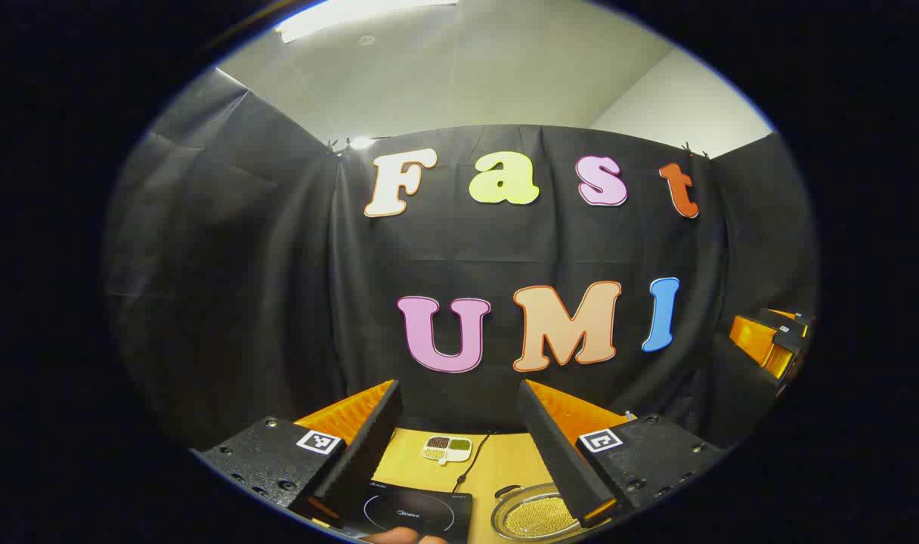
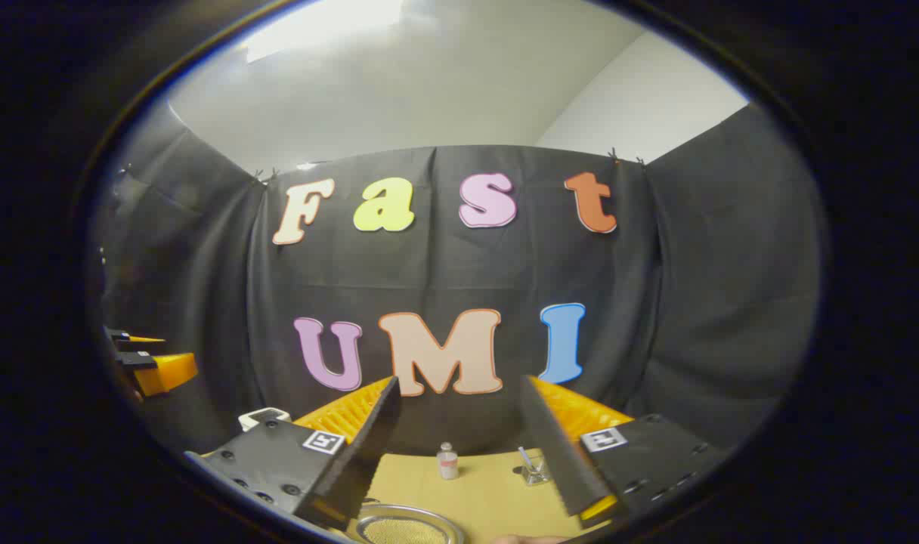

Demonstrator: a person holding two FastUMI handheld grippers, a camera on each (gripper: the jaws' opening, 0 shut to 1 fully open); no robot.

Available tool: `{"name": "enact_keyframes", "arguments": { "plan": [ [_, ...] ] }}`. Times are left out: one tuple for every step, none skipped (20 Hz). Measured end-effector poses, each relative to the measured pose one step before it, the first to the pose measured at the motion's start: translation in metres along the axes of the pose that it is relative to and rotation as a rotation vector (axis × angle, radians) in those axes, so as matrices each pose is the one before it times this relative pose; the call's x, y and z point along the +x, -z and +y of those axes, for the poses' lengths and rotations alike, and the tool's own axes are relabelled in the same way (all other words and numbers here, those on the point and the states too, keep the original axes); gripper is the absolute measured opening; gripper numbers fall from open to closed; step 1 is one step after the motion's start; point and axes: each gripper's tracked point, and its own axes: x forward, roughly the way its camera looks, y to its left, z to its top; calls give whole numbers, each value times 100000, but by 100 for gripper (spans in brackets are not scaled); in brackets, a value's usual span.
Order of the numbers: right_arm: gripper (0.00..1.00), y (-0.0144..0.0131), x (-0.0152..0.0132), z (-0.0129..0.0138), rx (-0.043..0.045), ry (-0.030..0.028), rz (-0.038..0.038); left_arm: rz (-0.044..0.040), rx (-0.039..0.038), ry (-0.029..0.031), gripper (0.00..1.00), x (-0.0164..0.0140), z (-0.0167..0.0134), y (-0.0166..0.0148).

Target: First push the handle of the pot to place it horizontally, then grasp the pot with both hands and set it on the induction cooktop.

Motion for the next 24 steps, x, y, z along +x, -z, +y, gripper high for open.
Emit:
{"name": "enact_keyframes", "arguments": {
  "plan": [
    [80, -2, -253, -28, 215, -361, 90, -7, 153, -37, 99, -117, 57, 11],
    [65, 310, 250, 239, 587, -509, 777, 72, 57, 19, 99, -60, 32, -8],
    [64, 292, -195, 156, 886, -611, 1525, 151, -113, 136, 99, -109, -42, 82],
    [63, 449, -155, 51, 1093, -465, 1836, 166, -227, 179, 99, -92, 20, -7],
    [63, 317, -145, -40, 984, -86, 1210, 21, -216, 69, 99, -86, 32, 50],
    [63, -385, -146, -445, 1123, 2696, -311, 98, 141, 36, 99, -75, 86, 60],
    [45, 194, 110, -452, -2, 1897, -159, 87, 601, -71, 99, -19, 58, 35],
    [27, 182, 151, -200, 941, -1083, 550, 210, 792, -296, 99, -13, 173, -13],
    [15, 256, -424, -109, 615, 47, 1173, 204, 647, -138, 99, 40, 84, 276],
    [15, 187, -44, -156, 373, -161, 813, -96, 91, 76, 99, -178, 48, -80],
    [15, -6, -182, -216, 353, 270, 269, -56, -263, 99, 99, -55, -64, -26],
    [15, 31, 138, -151, -8, 422, 142, -114, -379, 213, 99, -54, -88, -106],
    [15, 113, -91, -323, -347, 879, 457, -55, -263, 243, 99, -51, -13, 6],
    [15, 238, -285, -177, -85, 313, 514, 200, 91, 121, 99, 59, -16, 78],
    [15, 238, -140, 20, 545, -112, 790, 84, 136, 27, 98, -36, 75, 105],
    [15, 201, -106, 27, 801, -306, 751, 142, 125, 227, 99, -59, -98, 100],
    [15, 132, -197, -74, 755, -18, 375, -125, 46, 290, 99, -33, -156, -76],
    [15, 21, -121, -137, 411, -8, 20, -60, 37, 255, 99, -16, -103, -28],
    [15, -87, -203, -40, 161, -154, -261, -84, 41, 286, 99, -236, -39, 24],
    [15, -16, -116, 218, 201, -909, -268, 2, 75, 379, 99, -14, -129, 1],
    [15, -96, -111, 330, 69, -905, -221, 77, 45, 276, 99, -14, -73, 49],
    [15, 258, -570, -247, -1099, 291, -785, 59, -58, 221, 99, 16, -7, -47],
    [9, -70, 1184, -654, 338, 3969, -1160, -49, -141, 398, 99, -66, -117, 100],
    [2, -608, -550, 193, 582, -1708, -1730, -57, 37, 184, 99, -15, -38, -26]
  ]
}}
